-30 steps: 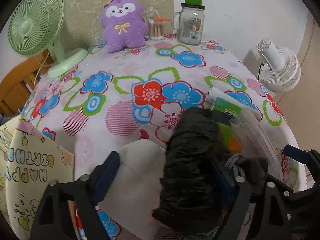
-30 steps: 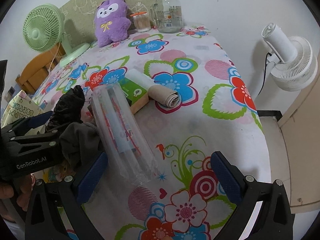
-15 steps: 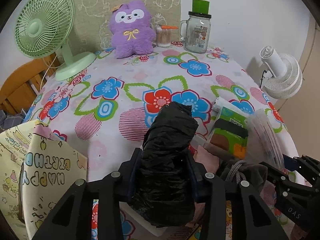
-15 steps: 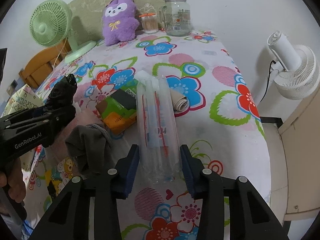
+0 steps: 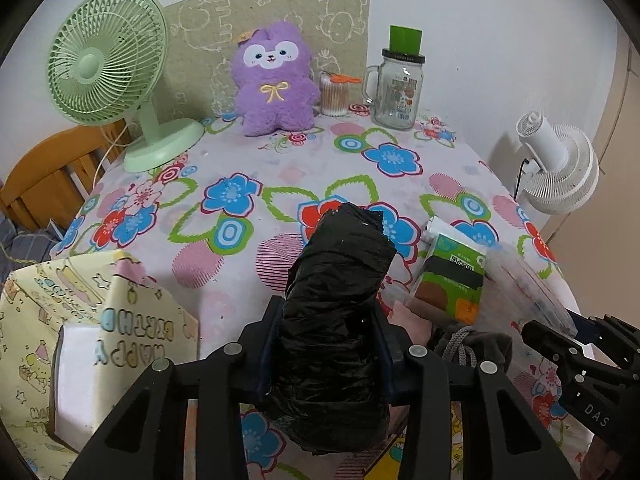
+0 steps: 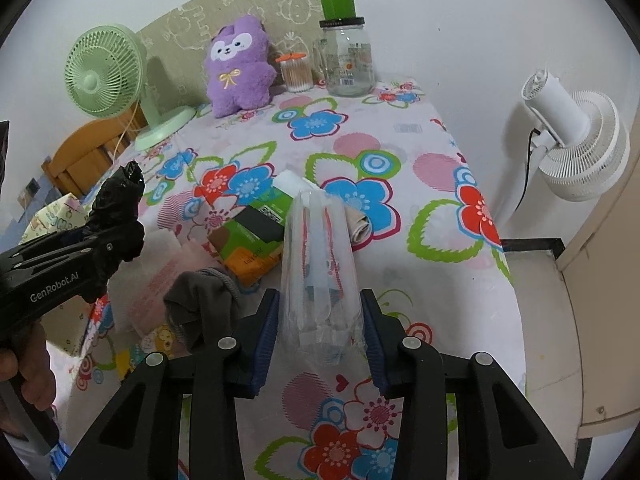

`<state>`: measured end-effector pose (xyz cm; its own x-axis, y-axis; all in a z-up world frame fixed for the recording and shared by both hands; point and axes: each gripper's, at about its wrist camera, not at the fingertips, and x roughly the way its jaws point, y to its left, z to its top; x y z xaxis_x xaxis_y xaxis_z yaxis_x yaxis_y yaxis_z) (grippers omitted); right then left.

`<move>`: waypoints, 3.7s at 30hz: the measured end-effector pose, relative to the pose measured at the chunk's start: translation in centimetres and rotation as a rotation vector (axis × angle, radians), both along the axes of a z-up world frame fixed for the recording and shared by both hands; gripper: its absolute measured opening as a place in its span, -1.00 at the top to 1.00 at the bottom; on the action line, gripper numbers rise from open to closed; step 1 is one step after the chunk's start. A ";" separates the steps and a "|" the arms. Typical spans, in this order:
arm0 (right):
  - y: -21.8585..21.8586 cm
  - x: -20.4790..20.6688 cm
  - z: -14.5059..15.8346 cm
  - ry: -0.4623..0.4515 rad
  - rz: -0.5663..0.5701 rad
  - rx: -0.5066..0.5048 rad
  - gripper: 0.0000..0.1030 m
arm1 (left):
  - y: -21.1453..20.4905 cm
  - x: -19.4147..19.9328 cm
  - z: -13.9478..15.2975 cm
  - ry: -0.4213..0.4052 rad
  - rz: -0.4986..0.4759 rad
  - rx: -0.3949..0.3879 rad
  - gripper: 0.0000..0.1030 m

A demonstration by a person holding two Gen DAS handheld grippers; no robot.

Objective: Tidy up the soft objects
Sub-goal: 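Carry the black bundle and clear bag with both grippers over the cardboard box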

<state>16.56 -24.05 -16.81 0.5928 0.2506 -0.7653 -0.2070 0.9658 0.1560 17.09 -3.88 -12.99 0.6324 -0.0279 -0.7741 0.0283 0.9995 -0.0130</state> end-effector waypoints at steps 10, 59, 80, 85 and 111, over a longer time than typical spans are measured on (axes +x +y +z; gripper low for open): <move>0.4 -1.1 1.3 -0.047 0.005 0.005 0.30 | 0.7 -1.4 1.5 -0.032 0.011 -0.004 0.20; 9.2 -7.4 11.4 -0.276 0.172 0.041 0.49 | 9.0 -10.3 10.4 -0.256 0.132 -0.059 0.20; 20.4 -8.3 12.3 -0.281 0.385 0.027 0.49 | 17.6 -13.1 10.2 -0.276 0.292 -0.090 0.20; 22.5 -8.3 12.4 -0.274 0.413 0.041 0.49 | 18.8 -13.3 9.9 -0.269 0.306 -0.093 0.20; 26.2 -6.7 10.0 -0.206 0.440 0.009 0.49 | 21.9 -12.8 8.0 -0.229 0.356 -0.116 0.20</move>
